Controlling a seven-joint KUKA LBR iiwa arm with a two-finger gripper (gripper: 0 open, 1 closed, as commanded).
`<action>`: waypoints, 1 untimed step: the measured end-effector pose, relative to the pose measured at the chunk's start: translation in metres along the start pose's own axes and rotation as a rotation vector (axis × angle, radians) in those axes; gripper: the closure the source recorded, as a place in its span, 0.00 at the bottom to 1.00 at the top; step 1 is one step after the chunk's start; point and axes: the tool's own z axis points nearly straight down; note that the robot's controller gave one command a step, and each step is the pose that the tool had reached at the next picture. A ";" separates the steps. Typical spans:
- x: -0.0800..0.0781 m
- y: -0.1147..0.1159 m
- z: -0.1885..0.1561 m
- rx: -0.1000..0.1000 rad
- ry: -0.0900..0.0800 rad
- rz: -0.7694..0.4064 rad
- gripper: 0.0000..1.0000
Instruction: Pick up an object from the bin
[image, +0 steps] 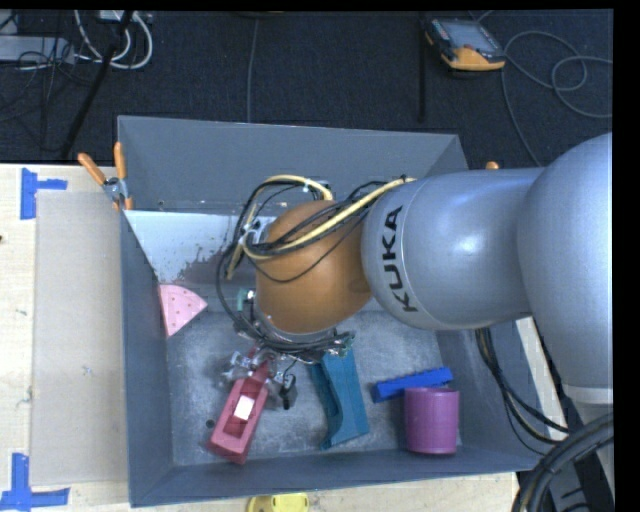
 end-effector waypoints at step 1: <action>0.001 0.001 -0.022 -0.004 0.004 0.000 1.00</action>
Offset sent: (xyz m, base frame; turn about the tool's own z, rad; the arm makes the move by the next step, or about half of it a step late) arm 0.0001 -0.0001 0.0461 0.0000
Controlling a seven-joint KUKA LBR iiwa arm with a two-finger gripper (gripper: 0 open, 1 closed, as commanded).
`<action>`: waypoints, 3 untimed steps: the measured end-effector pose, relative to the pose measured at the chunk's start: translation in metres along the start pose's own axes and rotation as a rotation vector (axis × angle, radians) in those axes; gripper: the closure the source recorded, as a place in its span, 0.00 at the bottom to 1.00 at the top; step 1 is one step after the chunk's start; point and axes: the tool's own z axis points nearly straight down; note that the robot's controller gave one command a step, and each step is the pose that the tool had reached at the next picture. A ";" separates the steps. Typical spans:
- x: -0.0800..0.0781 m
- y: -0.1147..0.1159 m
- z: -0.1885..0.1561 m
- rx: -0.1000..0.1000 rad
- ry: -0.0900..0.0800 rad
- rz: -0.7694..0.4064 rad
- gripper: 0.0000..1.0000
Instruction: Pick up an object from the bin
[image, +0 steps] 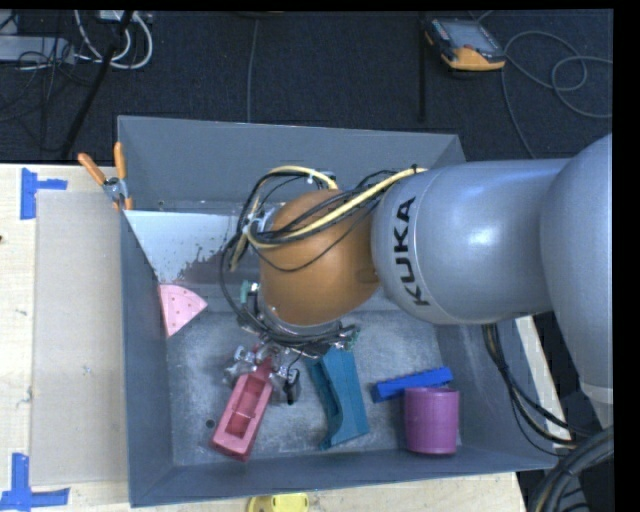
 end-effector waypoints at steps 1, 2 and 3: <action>0.000 -0.001 -0.020 0.004 -0.003 0.001 1.00; -0.001 -0.001 -0.032 0.008 -0.007 0.003 1.00; -0.001 0.000 -0.037 0.007 -0.006 0.003 1.00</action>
Offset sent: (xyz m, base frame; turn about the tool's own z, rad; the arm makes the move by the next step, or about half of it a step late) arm -0.0001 0.0000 0.0378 0.0000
